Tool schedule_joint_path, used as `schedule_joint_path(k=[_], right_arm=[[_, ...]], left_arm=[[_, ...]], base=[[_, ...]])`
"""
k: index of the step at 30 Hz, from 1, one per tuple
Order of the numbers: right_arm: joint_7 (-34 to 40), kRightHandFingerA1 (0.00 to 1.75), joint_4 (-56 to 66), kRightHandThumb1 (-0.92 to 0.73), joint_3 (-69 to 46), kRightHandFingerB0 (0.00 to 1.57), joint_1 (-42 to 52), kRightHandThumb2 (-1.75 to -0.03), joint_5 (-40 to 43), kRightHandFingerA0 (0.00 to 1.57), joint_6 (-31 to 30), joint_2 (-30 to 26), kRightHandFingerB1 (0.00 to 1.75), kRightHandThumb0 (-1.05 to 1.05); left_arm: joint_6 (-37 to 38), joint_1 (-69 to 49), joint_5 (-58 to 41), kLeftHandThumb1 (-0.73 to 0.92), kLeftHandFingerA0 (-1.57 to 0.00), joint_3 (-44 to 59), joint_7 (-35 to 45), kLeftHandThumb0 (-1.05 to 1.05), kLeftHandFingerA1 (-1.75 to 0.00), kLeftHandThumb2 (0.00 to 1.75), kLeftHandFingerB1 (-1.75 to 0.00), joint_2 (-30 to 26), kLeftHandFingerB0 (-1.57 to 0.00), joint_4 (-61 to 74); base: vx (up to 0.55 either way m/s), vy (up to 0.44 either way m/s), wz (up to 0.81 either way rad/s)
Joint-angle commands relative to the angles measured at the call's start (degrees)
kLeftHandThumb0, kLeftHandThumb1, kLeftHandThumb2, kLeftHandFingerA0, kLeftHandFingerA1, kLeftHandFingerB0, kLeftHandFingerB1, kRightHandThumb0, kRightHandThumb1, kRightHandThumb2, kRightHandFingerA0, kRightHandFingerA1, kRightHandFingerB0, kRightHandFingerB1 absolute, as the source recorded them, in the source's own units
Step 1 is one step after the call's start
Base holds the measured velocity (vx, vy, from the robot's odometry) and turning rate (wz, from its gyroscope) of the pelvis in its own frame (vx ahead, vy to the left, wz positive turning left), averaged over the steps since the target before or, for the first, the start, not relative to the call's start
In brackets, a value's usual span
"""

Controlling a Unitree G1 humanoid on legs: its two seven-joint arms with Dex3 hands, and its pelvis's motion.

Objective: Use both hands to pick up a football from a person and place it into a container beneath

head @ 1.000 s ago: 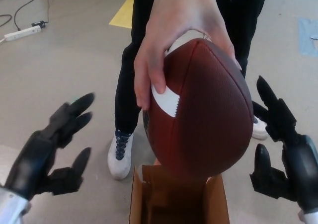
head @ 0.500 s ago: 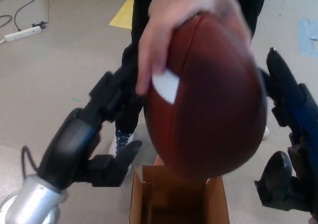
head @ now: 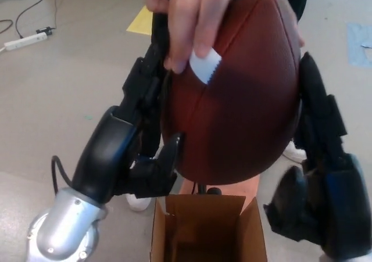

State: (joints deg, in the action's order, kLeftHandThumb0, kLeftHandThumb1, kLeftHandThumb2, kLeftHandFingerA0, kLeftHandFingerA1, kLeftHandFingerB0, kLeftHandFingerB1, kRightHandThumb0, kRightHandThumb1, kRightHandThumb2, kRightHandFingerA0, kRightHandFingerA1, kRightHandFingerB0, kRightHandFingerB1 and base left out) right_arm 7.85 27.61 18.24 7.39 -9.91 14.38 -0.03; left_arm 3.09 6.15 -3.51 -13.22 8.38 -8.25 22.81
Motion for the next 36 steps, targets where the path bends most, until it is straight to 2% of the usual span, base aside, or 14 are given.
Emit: schedule_joint_path(k=[1, 4, 5, 22, 23, 24, 25, 27, 28, 32, 33, 34, 35, 36], right_arm=[[-0.9, 0.0, -4.1, -0.92, 4.0, 0.0, -1.8, -0.9, -3.5, 0.0, 1.7, 1.5, 0.0, -0.75], [0.1, 0.0, -6.3, -0.92, 4.1, 0.0, -2.1, -0.81, -3.0, 0.0, 3.3, 2.2, 0.0, -0.75], [0.5, 0.1, -7.0, -0.91, 4.0, 0.0, -2.3, -1.19, -3.1, 0.0, 3.9, 2.3, 0.08, -0.84], [3.6, 0.11, -10.1, -0.92, 4.4, 0.0, -4.6, -1.21, -3.8, 0.0, 3.7, 5.5, 0.09, -0.82], [3.8, 0.02, -10.3, -0.92, 4.3, 0.0, -5.0, -0.83, -4.3, 0.0, 3.1, 5.8, 0.02, -0.73], [3.9, 0.02, -10.4, -0.92, 4.2, 0.0, -5.3, -0.83, -4.5, 0.0, 2.7, 5.9, 0.02, -0.73], [3.9, 0.0, -10.7, -0.87, 4.0, 0.0, -6.2, -1.06, -4.6, 0.0, 1.6, 6.1, 0.01, -0.82], [3.7, 0.01, -11.2, -0.83, 3.8, 0.0, -7.2, -1.0, -4.3, 0.0, 0.7, 6.3, 0.02, -0.77], [3.5, 0.0, -11.5, -0.92, 3.8, 0.0, -7.7, -0.85, -4.0, 0.0, 0.3, 6.2, 0.01, -0.72], [2.6, 0.0, -13.5, -0.92, 3.2, 0.0, -9.6, -0.84, -1.7, 0.0, -1.3, 6.2, 0.02, -0.72], [2.4, 0.02, -14.5, -0.92, 2.8, 0.0, -10.3, -0.88, -0.8, 0.0, -2.1, 6.4, 0.06, -0.7], [2.2, 0.04, -15.3, -0.81, 2.4, 0.0, -11.0, -0.99, -0.1, 0.0, -2.4, 6.5, 0.07, -0.75], [2.1, 0.13, -16.0, -0.9, 2.2, 0.0, -11.5, -1.19, 0.4, 0.0, -2.5, 6.5, 0.12, -0.79], [2.0, 0.13, -16.4, -0.9, 2.1, 0.0, -11.8, -1.19, 0.7, 0.0, -2.6, 6.4, 0.12, -0.79]], left_arm=[[0.2, 0.7, 2.2, 0.76, 0.0, -5.0, 3.1, -0.87, -0.13, 1.09, -0.19, 0.8, 0.0, -0.9], [0.6, 0.5, 1.9, 0.76, 0.0, -5.1, 2.8, -0.87, -0.13, 1.08, -0.18, 0.9, 0.0, -1.5], [0.5, 0.4, 2.2, 0.76, 0.0, -5.2, 2.6, -0.87, -0.13, 1.08, -0.18, 0.9, 0.0, -1.7], [3.5, 1.1, 4.8, 0.78, 0.0, -5.7, -0.8, -0.87, -0.14, 1.09, -0.19, 3.0, 0.0, -5.4], [4.1, 1.5, 4.7, 0.77, 0.0, -5.6, -1.1, -0.85, -0.15, 1.09, -0.19, 3.6, -0.01, -6.2], [4.5, 1.7, 4.5, 0.77, 0.0, -5.5, -1.2, -0.85, -0.15, 1.09, -0.19, 4.1, -0.01, -6.8], [5.1, 2.2, 4.4, 0.79, -0.03, -5.4, -1.8, -0.88, -0.11, 1.08, -0.16, 5.2, -0.03, -8.4], [5.5, 2.6, 4.7, 0.8, -0.06, -5.2, -2.7, -0.92, -0.09, 1.08, -0.14, 6.3, -0.07, -9.8], [5.6, 2.7, 4.8, 0.8, -0.07, -5.1, -3.1, -0.92, -0.09, 1.08, -0.14, 6.8, -0.07, -10.4], [5.6, 2.9, 4.2, 0.76, -0.08, -4.4, -4.2, -0.88, -0.16, 1.07, -0.19, 8.5, -0.08, -13.3], [5.6, 3.4, 3.7, 0.76, -0.09, -4.0, -4.3, -0.89, -0.18, 1.06, -0.2, 9.1, -0.09, -14.6], [5.8, 3.9, 3.6, 0.76, -0.1, -3.7, -4.5, -0.89, -0.19, 1.06, -0.21, 9.4, -0.09, -15.6], [6.2, 4.4, 3.5, 0.76, -0.1, -3.4, -4.6, -0.88, -0.19, 1.06, -0.21, 9.6, -0.1, -16.7], [6.6, 4.8, 3.4, 0.76, -0.1, -3.2, -4.7, -0.88, -0.19, 1.06, -0.21, 9.8, -0.1, -17.5]], base=[[0.0, 0.0, 0.0], [0.0, 0.0, 0.0], [0.0, 0.0, 0.0], [0.0, 0.0, 0.0], [0.0, 0.0, 0.0], [0.0, 0.0, 0.0], [0.0, 0.0, 0.0], [0.0, 0.0, 0.0], [0.0, 0.0, 0.0], [0.0, 0.0, 0.0], [0.0, 0.0, 0.0], [0.0, 0.0, 0.0], [0.0, 0.0, 0.0], [0.0, 0.0, 0.0]])
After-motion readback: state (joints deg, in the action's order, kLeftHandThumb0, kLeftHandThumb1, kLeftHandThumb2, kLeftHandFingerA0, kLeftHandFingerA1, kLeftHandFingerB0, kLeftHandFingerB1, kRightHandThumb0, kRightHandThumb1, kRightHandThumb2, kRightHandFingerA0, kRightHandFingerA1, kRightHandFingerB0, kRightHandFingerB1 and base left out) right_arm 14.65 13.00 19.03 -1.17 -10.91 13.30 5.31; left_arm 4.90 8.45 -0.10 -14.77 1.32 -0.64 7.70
